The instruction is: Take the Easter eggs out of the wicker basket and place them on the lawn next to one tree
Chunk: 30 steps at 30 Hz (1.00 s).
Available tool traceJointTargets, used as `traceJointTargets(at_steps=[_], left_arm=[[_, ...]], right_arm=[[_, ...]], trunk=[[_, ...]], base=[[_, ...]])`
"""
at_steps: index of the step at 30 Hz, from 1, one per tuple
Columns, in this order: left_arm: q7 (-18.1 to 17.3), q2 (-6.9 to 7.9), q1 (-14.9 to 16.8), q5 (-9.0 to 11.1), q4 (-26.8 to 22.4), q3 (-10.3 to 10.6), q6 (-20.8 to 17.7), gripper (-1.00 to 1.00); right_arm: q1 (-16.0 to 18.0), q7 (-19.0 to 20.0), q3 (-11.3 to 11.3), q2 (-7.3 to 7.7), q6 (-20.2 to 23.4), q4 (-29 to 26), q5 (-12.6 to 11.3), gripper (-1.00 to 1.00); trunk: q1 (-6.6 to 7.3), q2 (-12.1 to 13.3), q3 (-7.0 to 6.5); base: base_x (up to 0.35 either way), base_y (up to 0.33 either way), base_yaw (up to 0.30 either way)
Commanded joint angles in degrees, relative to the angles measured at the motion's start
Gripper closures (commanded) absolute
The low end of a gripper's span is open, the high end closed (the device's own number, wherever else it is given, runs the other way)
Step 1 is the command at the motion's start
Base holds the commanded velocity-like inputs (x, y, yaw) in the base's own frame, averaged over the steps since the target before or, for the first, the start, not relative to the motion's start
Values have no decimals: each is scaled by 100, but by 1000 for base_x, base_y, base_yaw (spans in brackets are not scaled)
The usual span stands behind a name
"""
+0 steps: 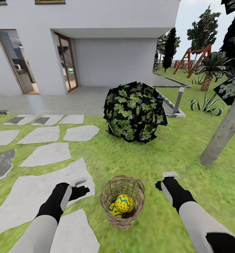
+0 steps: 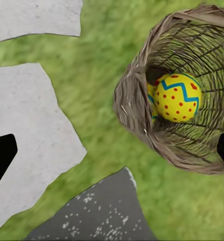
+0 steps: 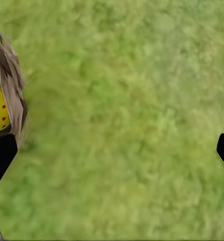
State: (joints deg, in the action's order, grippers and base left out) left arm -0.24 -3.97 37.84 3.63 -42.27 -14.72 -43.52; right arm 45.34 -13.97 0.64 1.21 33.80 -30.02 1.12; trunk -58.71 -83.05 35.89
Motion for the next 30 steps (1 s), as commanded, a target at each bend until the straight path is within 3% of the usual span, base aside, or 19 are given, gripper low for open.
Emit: traceJointTargets(at_steps=[1, 11, 15, 20, 27, 30], left_arm=[[-2, -8, 4, 24, -9, -31, -33, -100], [15, -15, 4, 44, -2, -31, -18, -100], [36, -135, 4, 50, 3, -39, 10, -100], [46, -164, 4, 73, 265, -43, 45, -100], [535, -190, 4, 507, 723, -66, 73, -100], [823, -184, 4, 596, 1005, -69, 287, -100]], right_arm=[[1, -3, 7, 2, 32, -7, 11, -100], [1, 6, 11, -9, 30, -4, 11, -100], [1, 11, 15, -15, 30, 1, 5, -100], [1, 16, 14, -13, 22, -1, 2, -100], [1, 53, 7, -7, -157, 20, -8, -100], [1, 416, 8, -3, -162, 34, -9, -100]], trunk=[[-2, -3, 6], [-2, -3, 6], [-2, -3, 6], [-2, -3, 6], [-2, -3, 6], [-2, -3, 6]], base=[[181, -316, 0], [220, -280, 0], [249, -256, 0], [256, -251, 0], [132, -96, 0], [8, -5, 0]])
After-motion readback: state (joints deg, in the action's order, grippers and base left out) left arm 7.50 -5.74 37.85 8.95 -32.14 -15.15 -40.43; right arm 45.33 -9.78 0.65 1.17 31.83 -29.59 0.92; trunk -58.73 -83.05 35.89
